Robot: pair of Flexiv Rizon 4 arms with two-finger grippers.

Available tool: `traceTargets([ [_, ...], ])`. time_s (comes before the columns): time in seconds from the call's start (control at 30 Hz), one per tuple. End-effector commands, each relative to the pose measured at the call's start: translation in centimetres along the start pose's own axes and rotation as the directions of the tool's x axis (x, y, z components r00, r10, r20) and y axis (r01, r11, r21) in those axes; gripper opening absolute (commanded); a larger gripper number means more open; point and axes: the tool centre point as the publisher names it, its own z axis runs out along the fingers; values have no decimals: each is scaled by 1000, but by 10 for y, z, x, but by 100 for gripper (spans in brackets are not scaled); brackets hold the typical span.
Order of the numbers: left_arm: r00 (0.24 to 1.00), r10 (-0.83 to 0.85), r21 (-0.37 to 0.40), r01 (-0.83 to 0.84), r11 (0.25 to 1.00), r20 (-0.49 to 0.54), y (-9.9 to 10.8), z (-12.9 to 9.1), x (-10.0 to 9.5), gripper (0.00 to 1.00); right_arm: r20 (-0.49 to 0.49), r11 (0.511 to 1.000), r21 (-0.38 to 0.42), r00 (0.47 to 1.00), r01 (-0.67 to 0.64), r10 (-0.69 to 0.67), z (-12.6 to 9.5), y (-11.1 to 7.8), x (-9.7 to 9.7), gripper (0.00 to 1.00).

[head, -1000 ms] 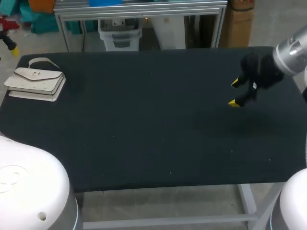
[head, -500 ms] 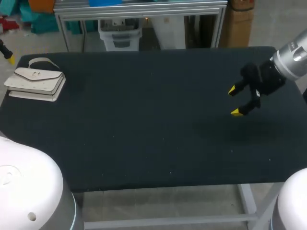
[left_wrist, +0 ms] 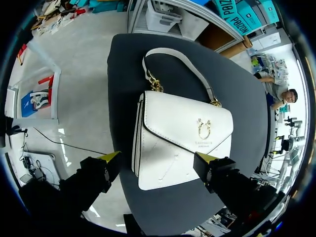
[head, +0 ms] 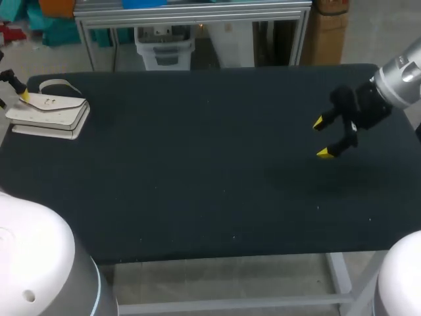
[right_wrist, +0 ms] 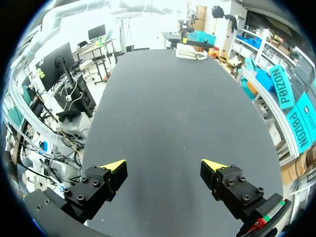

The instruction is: Pick up the bag, open it, inspect its contents, close it, and place it on the opposite side

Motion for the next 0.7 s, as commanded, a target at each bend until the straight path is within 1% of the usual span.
traceTargets([
  [0.03,969,-23,-174,-21,984,-247,-7,8,-7,92,-2,1000,-2,1000,1,-1,0,0,-1,100],
  [0.1,969,-21,-180,-24,983,-248,-5,12,-4,86,-2,1000,-2,1000,1,-1,0,0,-1,100],
  [0.13,965,-22,-185,-27,982,-260,-5,14,-3,78,-2,1000,-2,1000,1,-1,0,0,-1,100],
  [0.17,964,-21,-186,-30,982,-264,-4,15,-1,73,-2,1000,-2,1000,1,-1,0,0,-1,100],
  [0.2,964,-21,-187,-29,982,-264,-3,16,0,65,-2,1000,-2,1000,1,-1,0,0,-1,100],
  [0.23,960,-21,-188,-33,982,-280,-3,17,1,61,-2,1000,-2,1000,1,-1,0,0,-1,100],
  [0.27,958,-21,-188,-34,982,-286,-2,17,2,46,-2,1000,-2,1000,1,-1,0,0,-1,100],
  [0.3,958,-22,-190,-33,981,-286,-2,17,3,38,-2,1000,-2,1000,1,-1,0,0,-1,100],
  [0.37,957,-26,-197,-33,980,-290,-1,18,4,36,-2,1000,-2,1000,1,-1,0,0,-1,100],
  [0.43,955,-31,-203,-31,979,-293,0,18,5,31,-2,1000,-2,1000,1,-1,0,0,-1,100],
  [0.5,955,-37,-212,-28,977,-294,2,20,6,25,-2,1000,-2,1000,1,-1,0,0,-1,100],
  [0.53,952,-41,-218,-27,976,-302,2,21,7,17,-2,1000,-2,1000,1,-1,0,0,-1,100],
  [0.63,951,-51,-225,-20,974,-305,3,23,9,2,-2,1000,-2,1000,1,-1,0,0,-1,100],
  [0.7,945,-48,-222,-26,975,-322,5,24,13,0,-2,1000,-2,1000,1,-1,0,0,-1,100],
])
